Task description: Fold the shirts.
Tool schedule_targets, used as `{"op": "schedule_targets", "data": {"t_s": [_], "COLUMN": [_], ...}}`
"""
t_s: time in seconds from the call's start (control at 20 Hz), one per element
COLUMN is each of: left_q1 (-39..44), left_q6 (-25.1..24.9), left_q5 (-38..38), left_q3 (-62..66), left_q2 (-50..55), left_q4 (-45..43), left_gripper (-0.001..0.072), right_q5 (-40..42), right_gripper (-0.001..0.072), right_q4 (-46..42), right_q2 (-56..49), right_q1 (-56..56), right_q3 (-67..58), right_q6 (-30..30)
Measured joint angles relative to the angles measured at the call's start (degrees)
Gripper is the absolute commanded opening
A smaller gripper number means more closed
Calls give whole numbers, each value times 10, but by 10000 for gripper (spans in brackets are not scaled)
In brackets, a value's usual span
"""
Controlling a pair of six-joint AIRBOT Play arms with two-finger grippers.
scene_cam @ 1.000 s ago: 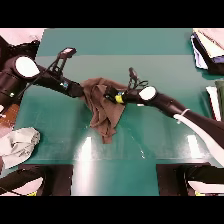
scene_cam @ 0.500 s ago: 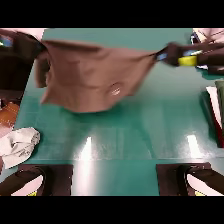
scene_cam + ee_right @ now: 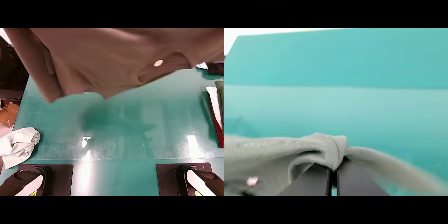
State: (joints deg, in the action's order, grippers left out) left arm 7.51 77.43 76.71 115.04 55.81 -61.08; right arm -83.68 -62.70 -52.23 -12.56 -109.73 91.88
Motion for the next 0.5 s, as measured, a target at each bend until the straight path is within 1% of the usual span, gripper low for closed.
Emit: {"op": "schedule_targets", "data": {"t_s": [0.1, 0.25, 0.4, 0.5], "left_q1": [0, 0, 0, 0], "left_q6": [-6, -10, -13, -22], "left_q5": [5, 27, 42, 41], "left_q3": [5, -10, -86, -174], "left_q2": [-6, -4, 7, 19], "left_q4": [47, 79, 90, 93], "left_gripper": [23, 23, 23, 23], "right_q5": [-17, -49, -72, -81], "right_gripper": [16, 17, 17, 17], "right_q4": [-2, 0, -1, -2], "right_q2": [-4, -29, -76, -113], "right_q1": [-20, -36, -26, -3], "right_q3": [-30, -49, -17, 23], "right_q6": [0, 0, 0, -1]}}
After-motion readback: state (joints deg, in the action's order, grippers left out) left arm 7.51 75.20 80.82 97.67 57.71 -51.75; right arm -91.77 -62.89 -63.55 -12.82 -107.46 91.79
